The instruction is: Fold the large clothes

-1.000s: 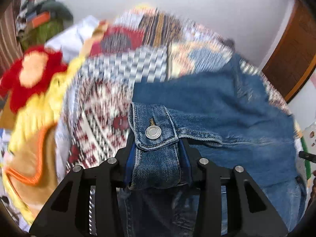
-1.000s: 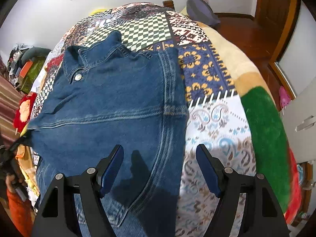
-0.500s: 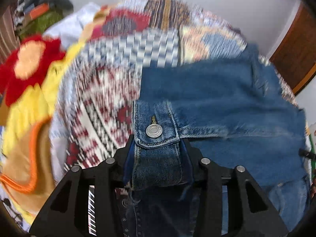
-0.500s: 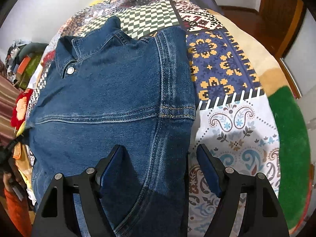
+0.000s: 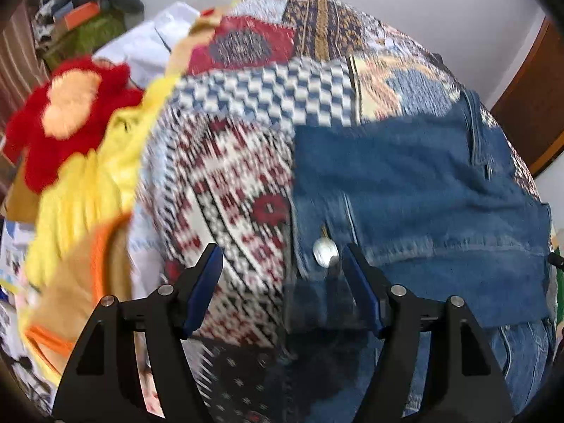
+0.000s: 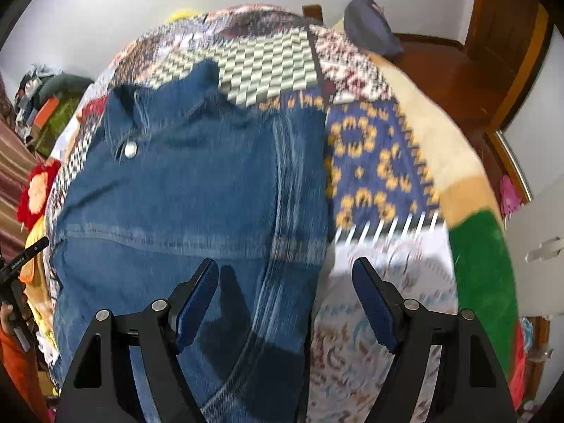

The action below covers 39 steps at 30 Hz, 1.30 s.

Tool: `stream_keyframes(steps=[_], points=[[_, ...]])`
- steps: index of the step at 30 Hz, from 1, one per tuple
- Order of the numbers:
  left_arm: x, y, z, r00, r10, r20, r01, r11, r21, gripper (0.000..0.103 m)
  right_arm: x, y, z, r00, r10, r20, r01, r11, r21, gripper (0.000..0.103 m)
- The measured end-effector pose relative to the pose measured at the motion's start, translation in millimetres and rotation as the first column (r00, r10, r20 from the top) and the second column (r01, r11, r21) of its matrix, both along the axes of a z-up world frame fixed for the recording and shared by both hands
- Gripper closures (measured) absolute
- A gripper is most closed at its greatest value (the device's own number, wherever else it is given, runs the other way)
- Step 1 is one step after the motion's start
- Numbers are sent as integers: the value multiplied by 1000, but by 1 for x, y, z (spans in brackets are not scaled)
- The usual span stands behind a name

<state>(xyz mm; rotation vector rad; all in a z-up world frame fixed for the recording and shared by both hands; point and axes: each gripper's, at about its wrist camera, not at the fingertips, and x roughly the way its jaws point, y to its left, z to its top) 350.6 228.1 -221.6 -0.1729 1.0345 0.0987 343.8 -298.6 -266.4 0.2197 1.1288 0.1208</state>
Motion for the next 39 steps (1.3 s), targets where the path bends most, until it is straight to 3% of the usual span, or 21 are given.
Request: stream_keyframes(steps=[5, 12, 16, 19, 20, 21, 22, 24, 29, 34, 39], points=[[37, 17, -2, 1000, 0, -21, -1, 1000, -27, 30, 27, -12, 8, 999, -23, 35, 22, 1000, 18, 26], [89, 28, -28, 996, 48, -74, -57, 990, -131, 30, 62, -28, -4, 997, -73, 16, 71, 993, 98, 28], [115, 24, -45, 993, 24, -118, -47, 979, -198, 30, 72, -28, -15, 998, -58, -5, 58, 990, 130, 42], [125, 20, -55, 991, 8, -135, -43, 965, -257, 41, 76, -20, -24, 1000, -20, -17, 22, 990, 138, 62], [127, 18, -55, 992, 8, -125, -40, 964, -263, 49, 76, -18, -26, 1000, -14, -14, 15, 990, 138, 67], [127, 16, -54, 994, -9, -110, -23, 958, -287, 68, 77, -15, -26, 1000, -9, -7, 10, 992, 129, 74], [130, 13, -52, 994, -17, -106, -16, 954, -299, 74, 77, -12, -26, 1000, 2, 1, -2, 993, 119, 78], [129, 9, -48, 996, -7, -92, -17, 965, -263, 82, 78, -5, -22, 999, 30, 25, -33, 994, 100, 88], [122, 6, -18, 999, 30, -29, -33, 991, -132, 92, 92, 12, 3, 991, 92, 95, -93, 996, 7, 92], [107, 21, 19, 997, 47, 57, -45, 998, -34, 95, 123, 45, 37, 969, 175, 176, -160, 983, -95, 93], [102, 42, 25, 994, 83, 69, -91, 989, 119, 102, 159, 78, 51, 954, 206, 217, -177, 973, -148, 93]])
